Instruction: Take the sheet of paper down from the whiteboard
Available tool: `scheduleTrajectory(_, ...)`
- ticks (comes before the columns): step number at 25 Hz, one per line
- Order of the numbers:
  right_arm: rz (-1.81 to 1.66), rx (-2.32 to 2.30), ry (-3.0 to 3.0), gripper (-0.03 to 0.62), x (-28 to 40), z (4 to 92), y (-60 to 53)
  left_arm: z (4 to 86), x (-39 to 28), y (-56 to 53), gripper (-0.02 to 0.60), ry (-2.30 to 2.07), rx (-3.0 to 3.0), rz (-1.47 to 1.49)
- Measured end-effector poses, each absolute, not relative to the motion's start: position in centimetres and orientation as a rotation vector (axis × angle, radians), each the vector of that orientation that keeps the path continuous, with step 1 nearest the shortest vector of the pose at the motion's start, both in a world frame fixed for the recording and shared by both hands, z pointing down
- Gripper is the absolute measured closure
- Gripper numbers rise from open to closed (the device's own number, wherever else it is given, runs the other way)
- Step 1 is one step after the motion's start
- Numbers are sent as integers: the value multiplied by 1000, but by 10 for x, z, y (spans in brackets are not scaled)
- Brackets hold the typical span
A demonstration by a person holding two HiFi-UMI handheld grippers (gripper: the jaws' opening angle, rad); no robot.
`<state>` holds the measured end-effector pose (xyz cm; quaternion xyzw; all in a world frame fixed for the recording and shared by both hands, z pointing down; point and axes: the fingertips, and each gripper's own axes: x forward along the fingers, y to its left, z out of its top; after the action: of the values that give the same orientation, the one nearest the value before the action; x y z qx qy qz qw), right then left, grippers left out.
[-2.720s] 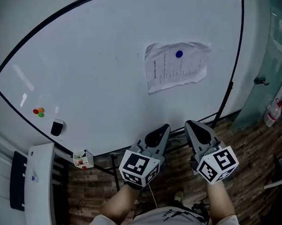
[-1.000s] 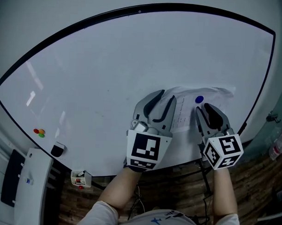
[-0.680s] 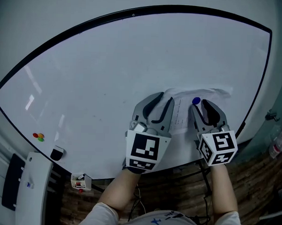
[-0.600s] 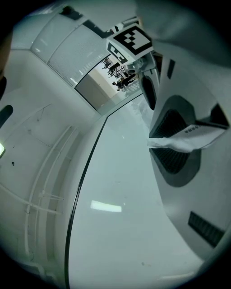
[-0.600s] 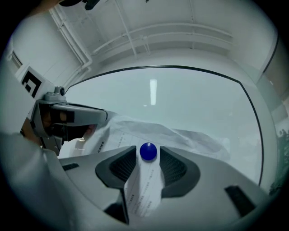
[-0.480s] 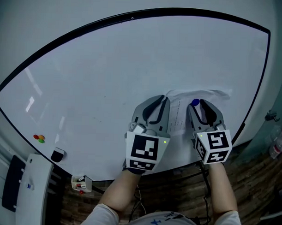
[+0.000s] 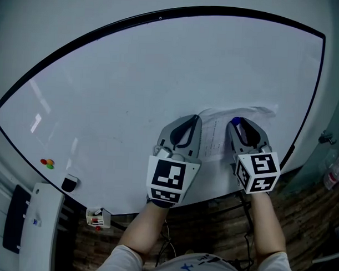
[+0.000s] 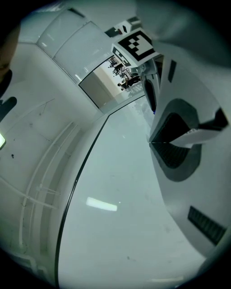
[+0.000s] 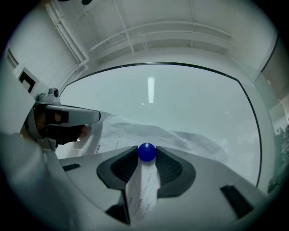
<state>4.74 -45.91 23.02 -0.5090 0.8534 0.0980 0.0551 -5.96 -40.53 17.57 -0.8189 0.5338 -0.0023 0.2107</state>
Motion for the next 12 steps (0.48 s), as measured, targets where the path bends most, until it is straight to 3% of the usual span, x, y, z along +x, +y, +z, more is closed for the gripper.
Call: scheduleTrajectory(12,164,-1476,2618,464,73,266,-404,239,-40,-370,568,1442,-2439,-67)
